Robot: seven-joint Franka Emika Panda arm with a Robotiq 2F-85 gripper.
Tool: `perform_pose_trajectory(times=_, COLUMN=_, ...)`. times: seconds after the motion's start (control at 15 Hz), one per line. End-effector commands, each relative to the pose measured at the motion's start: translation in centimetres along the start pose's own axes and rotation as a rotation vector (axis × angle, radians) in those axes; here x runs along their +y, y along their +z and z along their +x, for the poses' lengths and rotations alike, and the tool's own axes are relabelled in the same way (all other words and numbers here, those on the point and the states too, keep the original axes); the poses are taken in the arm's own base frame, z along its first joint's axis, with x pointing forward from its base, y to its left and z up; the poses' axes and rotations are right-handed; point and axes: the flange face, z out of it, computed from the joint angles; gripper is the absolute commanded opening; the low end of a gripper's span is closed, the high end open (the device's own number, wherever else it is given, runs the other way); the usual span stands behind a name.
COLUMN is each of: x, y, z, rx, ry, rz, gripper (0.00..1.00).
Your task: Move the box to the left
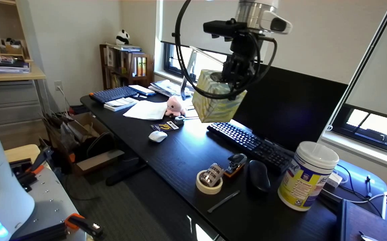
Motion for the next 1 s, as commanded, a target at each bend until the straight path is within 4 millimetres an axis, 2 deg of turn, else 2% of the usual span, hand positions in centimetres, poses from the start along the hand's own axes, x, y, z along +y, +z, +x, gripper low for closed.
perform_pose_trajectory(times=0.0, x=-9.9, y=-1.4, z=-2.4, rx=0.005, ry=-0.199, rz=-0.080, gripper=0.04)
perform_pose_trajectory(times=0.2, x=-19.4, y=-2.0, z=-5.9, rx=0.033, ry=-0.407, rz=-0.094, gripper=0.04)
perform_pose_trajectory(times=0.27, x=-16.4, y=-1.0, z=-3.7, rx=0.022, ry=-0.326, rz=-0.069, gripper=0.04)
perform_pose_trajectory(times=0.33, x=-18.4, y=-1.1, z=-4.4, rx=0.025, ry=-0.350, rz=-0.068, gripper=0.06)
perform_pose_trajectory(times=0.4, x=-18.9, y=-1.0, z=-4.6, rx=0.024, ry=-0.353, rz=-0.068, gripper=0.06)
perform_pose_trajectory(times=0.6, x=-16.6, y=-0.8, z=-3.7, rx=0.019, ry=-0.316, rz=-0.070, gripper=0.06)
perform_pose_trajectory(times=0.73, x=-16.2, y=-0.8, z=-3.5, rx=0.019, ry=-0.309, rz=-0.070, gripper=0.06)
perform_pose_trajectory(times=0.8, x=-17.4, y=-0.7, z=-3.8, rx=0.023, ry=-0.333, rz=-0.100, gripper=0.04)
perform_pose_trajectory(times=0.93, x=-22.4, y=-0.6, z=-5.6, rx=0.065, ry=-0.443, rz=-0.113, gripper=0.04)
